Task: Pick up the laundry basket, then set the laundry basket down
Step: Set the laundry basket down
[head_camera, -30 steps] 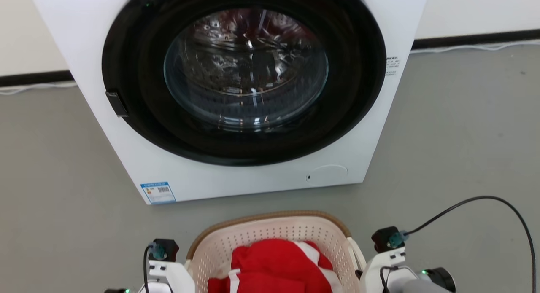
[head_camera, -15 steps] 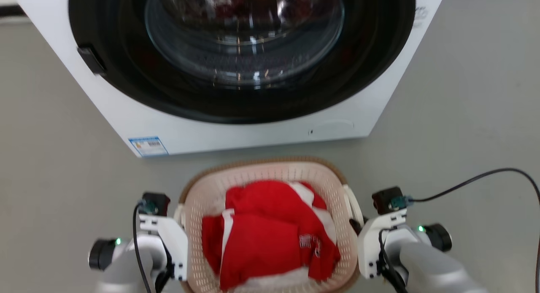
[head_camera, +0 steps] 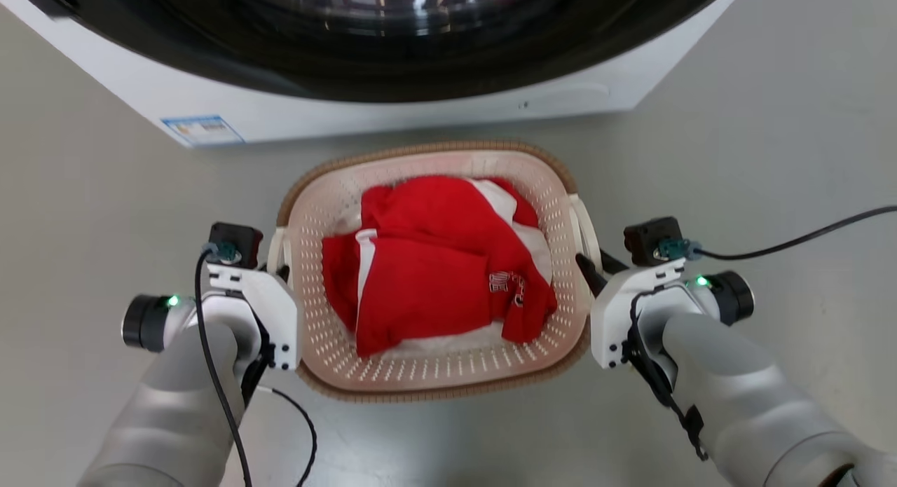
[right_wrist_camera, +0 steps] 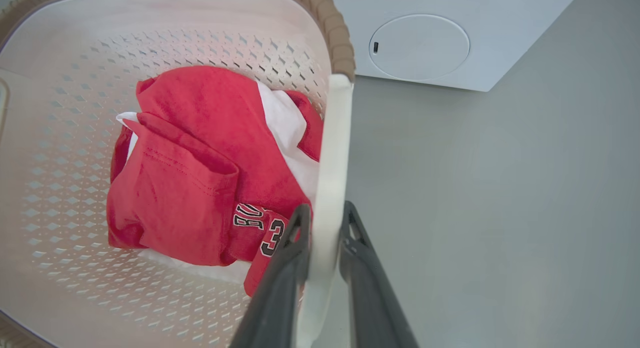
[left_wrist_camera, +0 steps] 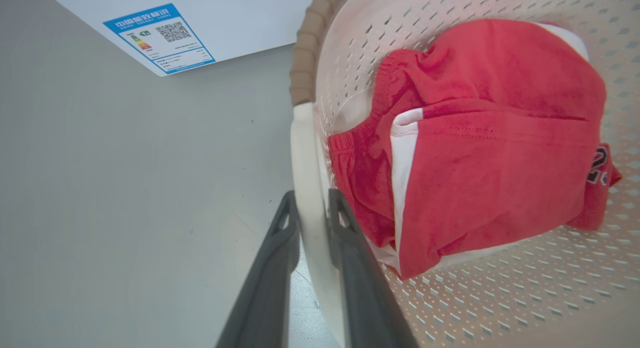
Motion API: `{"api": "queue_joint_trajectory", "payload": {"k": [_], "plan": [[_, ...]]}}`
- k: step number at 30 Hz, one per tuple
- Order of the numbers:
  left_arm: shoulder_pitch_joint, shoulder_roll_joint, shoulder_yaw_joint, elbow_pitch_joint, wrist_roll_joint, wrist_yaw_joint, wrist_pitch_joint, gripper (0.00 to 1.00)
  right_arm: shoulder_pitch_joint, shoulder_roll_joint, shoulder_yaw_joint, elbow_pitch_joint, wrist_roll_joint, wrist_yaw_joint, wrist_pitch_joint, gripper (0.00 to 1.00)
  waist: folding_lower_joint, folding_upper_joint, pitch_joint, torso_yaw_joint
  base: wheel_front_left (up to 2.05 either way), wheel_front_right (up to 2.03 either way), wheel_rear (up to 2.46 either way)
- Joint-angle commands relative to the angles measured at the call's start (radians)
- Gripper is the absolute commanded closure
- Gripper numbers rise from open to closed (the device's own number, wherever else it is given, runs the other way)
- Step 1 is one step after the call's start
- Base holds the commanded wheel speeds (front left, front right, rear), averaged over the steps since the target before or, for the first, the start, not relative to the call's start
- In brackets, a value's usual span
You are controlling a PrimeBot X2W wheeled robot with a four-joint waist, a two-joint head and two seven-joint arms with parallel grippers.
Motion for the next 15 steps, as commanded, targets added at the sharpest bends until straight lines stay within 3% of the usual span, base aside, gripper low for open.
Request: {"api": "queue_joint_trajectory", "payload": {"k": [1, 15], "plan": [[-0.046, 0.031, 0.004, -0.017, 0.017, 0.005, -0.021, 1.00, -0.004, 0.013, 0.018, -0.004, -0.025, 0.009, -0.021, 1.00, 0.0000, 0.0000, 0.068, -0.007, 0.00, 0.00, 0.00], [-0.147, 0.041, -0.004, -0.015, 0.019, 0.015, -0.069, 1.00, -0.064, 0.013, 0.026, 0.009, -0.041, 0.009, -0.060, 1.00, 0.0000, 0.0000, 0.203, 0.002, 0.00, 0.00, 0.00]]}}
